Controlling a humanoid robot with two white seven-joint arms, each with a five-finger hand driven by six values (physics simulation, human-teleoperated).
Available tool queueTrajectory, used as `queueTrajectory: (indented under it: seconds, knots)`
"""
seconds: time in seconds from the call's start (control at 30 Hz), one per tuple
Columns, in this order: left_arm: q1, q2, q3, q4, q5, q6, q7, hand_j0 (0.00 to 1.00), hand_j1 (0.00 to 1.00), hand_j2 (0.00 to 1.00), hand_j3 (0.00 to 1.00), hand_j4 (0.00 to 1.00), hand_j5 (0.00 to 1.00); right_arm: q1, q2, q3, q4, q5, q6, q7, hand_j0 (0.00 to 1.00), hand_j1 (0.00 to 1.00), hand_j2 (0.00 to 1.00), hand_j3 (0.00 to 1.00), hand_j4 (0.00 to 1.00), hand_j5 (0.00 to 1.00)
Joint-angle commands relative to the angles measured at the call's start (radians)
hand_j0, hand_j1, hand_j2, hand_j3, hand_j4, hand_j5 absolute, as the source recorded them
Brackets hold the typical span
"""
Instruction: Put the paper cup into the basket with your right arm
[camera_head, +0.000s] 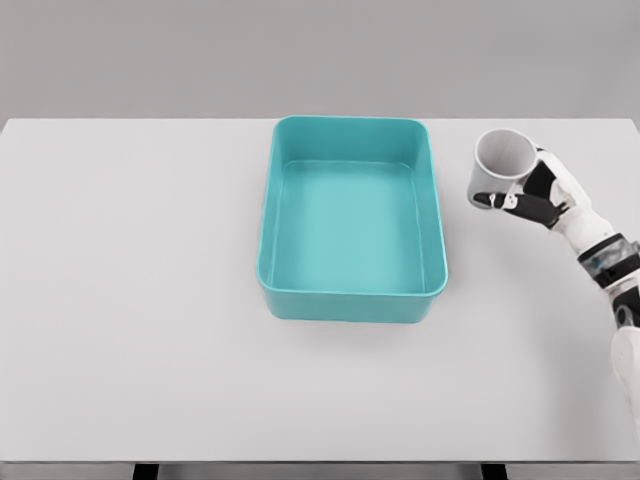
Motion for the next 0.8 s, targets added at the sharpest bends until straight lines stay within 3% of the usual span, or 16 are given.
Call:
queueTrajectory:
  seconds: [0.0, 0.3, 0.43, 0.53, 0.6, 0.77]
  knots:
    - [-0.002, 0.000, 0.000, 0.000, 0.000, 0.000, 0.000, 1.00, 1.00, 1.00, 1.00, 1.00, 1.00, 0.000, -0.008, -0.001, -0.041, -0.008, -0.001, 0.000, 0.55, 0.55, 0.55, 0.55, 0.55, 0.55]
    - [-0.002, 0.000, 0.000, 0.000, 0.000, 0.000, 0.000, 1.00, 1.00, 1.00, 1.00, 1.00, 1.00, 0.009, -0.015, 0.004, -0.173, 0.009, -0.001, 0.000, 0.55, 0.55, 0.55, 0.55, 0.55, 0.55]
    - [0.000, 0.000, 0.000, 0.000, 0.000, 0.000, 0.000, 1.00, 1.00, 1.00, 1.00, 1.00, 1.00, 0.008, -0.016, 0.010, -0.199, 0.012, -0.001, 0.000, 0.55, 0.55, 0.55, 0.55, 0.55, 0.55]
    - [0.000, 0.000, 0.001, 0.000, 0.000, 0.000, 0.000, 1.00, 1.00, 1.00, 1.00, 1.00, 1.00, -0.002, -0.015, 0.012, -0.205, 0.060, -0.002, 0.000, 0.55, 0.55, 0.55, 0.55, 0.55, 0.55]
    - [0.000, 0.000, 0.000, 0.000, 0.000, 0.001, 0.000, 1.00, 1.00, 1.00, 1.00, 1.00, 1.00, 0.000, -0.013, 0.012, -0.262, 0.099, -0.001, 0.000, 0.55, 0.55, 0.55, 0.55, 0.55, 0.55]
    - [0.000, 0.000, 0.000, 0.000, 0.000, 0.000, 0.000, 1.00, 1.00, 1.00, 1.00, 1.00, 1.00, 0.000, -0.010, 0.013, -0.311, 0.139, -0.001, 0.000, 0.55, 0.55, 0.55, 0.55, 0.55, 0.55]
